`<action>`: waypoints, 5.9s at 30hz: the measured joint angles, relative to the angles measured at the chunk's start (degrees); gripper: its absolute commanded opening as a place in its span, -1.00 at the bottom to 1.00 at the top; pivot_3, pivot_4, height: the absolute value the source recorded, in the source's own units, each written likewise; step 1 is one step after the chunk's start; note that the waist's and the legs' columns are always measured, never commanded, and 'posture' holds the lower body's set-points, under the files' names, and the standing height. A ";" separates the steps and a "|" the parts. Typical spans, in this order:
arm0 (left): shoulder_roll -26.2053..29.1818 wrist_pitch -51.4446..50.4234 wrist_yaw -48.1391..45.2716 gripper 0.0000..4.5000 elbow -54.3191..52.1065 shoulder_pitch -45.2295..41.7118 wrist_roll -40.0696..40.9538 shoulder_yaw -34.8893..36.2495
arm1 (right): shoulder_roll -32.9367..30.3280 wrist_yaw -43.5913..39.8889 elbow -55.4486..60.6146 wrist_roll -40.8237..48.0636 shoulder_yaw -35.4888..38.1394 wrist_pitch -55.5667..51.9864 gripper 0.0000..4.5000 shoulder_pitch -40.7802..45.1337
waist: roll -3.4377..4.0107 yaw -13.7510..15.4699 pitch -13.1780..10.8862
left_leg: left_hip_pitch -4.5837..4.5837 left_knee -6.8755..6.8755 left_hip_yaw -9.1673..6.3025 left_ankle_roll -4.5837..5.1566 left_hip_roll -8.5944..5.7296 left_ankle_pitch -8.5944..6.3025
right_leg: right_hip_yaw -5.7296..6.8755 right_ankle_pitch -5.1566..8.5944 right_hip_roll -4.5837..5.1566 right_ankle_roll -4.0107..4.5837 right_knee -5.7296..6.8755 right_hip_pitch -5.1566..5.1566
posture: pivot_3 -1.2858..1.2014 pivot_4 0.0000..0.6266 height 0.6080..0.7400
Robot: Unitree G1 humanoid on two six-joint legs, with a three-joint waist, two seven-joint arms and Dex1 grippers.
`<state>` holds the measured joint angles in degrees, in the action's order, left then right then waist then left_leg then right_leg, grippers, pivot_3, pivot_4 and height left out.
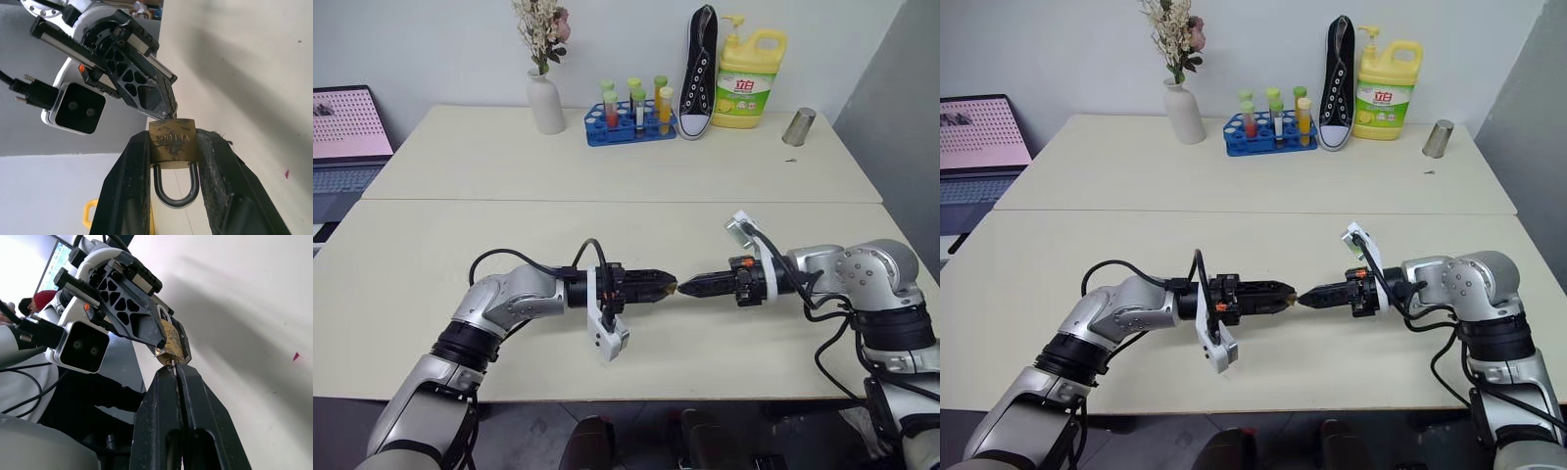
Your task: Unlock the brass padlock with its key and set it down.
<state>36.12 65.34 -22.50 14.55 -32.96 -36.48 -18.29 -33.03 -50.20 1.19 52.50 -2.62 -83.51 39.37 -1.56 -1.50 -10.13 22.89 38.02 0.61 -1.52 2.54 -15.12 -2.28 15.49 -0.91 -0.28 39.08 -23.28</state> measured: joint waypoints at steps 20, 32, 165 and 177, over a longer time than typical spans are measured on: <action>0.06 -2.88 2.98 -0.57 -1.29 2.01 -1.65 -0.21 | -2.10 -4.30 4.35 -2.39 -3.22 6.66 -0.26 -0.85 | 0.01 -0.01 0.00 | 0.04 -0.02 -0.03 0.01 0.00 0.00 | 0.04 0.00 0.01 0.00 -0.01 -0.04 | 0.03 -0.52 1.00; -0.71 -7.70 2.78 -0.57 -3.25 3.41 1.85 -0.45 | -2.22 -6.80 11.14 -13.33 -2.31 33.47 0.88 -11.31 | 0.00 -0.18 0.00 | 0.00 -0.02 -0.01 -0.01 0.05 0.00 | 0.02 0.00 -0.02 -0.01 0.03 -0.04 | 0.03 -0.52 1.00; -7.07 -102.36 -27.59 -1.00 -33.19 12.36 77.18 15.26 | 2.76 -5.74 11.27 -13.47 -2.26 36.70 -0.92 -11.26 | 0.00 -0.15 -0.01 | 0.00 0.00 -0.10 -0.01 -0.01 0.00 | 0.01 0.04 -0.27 -0.05 -0.03 -0.02 | 0.03 -0.52 1.00; -8.45 -102.34 -25.47 -1.00 -33.18 11.39 77.11 16.25 | 2.75 -5.84 11.27 -13.54 -2.46 36.70 -0.92 -11.26 | 0.00 -0.15 -0.01 | 0.00 0.00 -0.10 -0.01 0.00 0.00 | 0.00 0.04 -0.27 -0.05 -0.04 -0.02 | 0.03 -0.52 1.00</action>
<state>27.68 -37.00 -47.98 -18.63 -21.58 40.63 -2.03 -30.28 -56.03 12.46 38.96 -5.08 -46.81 28.10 -1.56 -1.65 -10.14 22.89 38.02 0.52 -1.53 2.53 -15.11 -2.28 15.53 -1.18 -0.33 39.04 -23.30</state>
